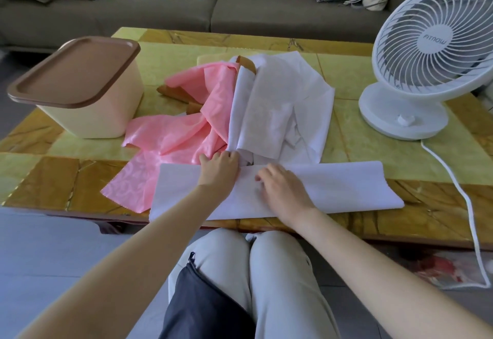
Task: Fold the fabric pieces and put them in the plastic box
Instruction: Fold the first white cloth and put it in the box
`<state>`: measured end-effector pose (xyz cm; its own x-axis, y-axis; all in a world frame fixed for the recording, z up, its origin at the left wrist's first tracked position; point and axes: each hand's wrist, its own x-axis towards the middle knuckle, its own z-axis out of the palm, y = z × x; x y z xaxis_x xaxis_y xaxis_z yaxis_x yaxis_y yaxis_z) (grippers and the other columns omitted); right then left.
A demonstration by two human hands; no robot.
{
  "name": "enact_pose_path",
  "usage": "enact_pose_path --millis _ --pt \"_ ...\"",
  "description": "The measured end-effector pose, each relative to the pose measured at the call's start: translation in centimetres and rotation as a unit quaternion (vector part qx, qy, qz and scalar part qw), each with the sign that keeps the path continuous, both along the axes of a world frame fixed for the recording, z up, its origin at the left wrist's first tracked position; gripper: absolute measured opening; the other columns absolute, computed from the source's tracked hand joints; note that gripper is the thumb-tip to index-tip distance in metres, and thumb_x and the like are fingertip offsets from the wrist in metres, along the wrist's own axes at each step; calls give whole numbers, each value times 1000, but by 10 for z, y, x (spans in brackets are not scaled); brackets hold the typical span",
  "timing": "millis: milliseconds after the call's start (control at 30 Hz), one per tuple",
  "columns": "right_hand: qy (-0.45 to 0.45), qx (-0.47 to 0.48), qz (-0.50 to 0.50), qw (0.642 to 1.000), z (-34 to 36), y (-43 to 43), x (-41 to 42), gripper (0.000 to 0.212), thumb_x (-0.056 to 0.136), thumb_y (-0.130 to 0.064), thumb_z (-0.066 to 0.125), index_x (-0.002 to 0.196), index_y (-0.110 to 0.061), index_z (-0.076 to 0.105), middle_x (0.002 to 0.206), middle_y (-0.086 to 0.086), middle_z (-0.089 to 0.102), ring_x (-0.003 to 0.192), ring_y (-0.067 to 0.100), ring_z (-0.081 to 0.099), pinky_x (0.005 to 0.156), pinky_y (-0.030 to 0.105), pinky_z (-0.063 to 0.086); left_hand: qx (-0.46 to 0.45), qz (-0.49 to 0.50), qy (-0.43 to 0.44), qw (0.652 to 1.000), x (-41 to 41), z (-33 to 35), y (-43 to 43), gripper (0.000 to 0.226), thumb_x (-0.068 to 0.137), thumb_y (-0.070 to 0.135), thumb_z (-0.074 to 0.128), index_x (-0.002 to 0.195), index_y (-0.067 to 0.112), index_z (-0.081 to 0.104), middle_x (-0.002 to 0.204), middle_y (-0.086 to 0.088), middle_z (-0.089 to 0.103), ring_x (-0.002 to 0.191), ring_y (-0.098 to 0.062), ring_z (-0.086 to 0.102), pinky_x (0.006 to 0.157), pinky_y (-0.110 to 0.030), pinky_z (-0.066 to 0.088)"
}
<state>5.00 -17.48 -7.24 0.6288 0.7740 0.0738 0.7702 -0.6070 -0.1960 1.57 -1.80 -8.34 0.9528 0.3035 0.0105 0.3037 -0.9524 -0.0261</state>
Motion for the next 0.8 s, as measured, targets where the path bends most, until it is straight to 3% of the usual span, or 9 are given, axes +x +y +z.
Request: enact_pose_path --millis 100,233,467,600,733,800 --pt "26 -24 56 998 -10 17 -31 38 94 -18 43 132 -14 45 133 7 45 122 26 42 99 35 35 27 -22 -14 999 -8 1 2 34 87 11 48 120 12 43 120 -6 47 111 -26 44 88 -40 31" --pt "49 -115 18 992 -17 29 -37 54 98 -38 38 147 -21 22 155 3 17 140 21 19 112 44 23 18 13 -62 998 -35 5 17 31 82 2 44 111 12 48 112 -6 45 101 -26 42 75 -32 22" --pt "106 -126 -18 986 -18 47 -42 63 92 -53 43 145 -28 21 157 4 3 145 27 2 111 59 13 -52 157 -5 986 -99 -1 44 33 91 20 44 123 12 41 119 -9 42 109 -28 41 87 -39 35" --pt "111 -141 -26 983 -16 51 -44 61 93 -54 40 146 -32 17 158 4 -4 145 28 -4 111 61 11 -98 202 -2 974 -119 5 54 48 94 35 46 130 6 36 124 -14 43 113 -34 42 89 -41 39" --pt "114 -172 -33 978 -10 57 -46 63 95 -54 35 148 -36 7 158 5 -9 145 30 -6 112 62 9 -224 241 -36 944 -121 10 60 47 91 33 52 122 1 35 117 -16 49 103 -37 53 73 -38 40" --pt "116 -177 -37 977 -8 58 -48 63 95 -54 35 148 -36 8 158 5 -9 145 30 -5 112 62 10 -235 250 -25 939 -123 11 63 47 90 36 52 120 3 39 110 -13 55 98 -35 57 70 -34 39"
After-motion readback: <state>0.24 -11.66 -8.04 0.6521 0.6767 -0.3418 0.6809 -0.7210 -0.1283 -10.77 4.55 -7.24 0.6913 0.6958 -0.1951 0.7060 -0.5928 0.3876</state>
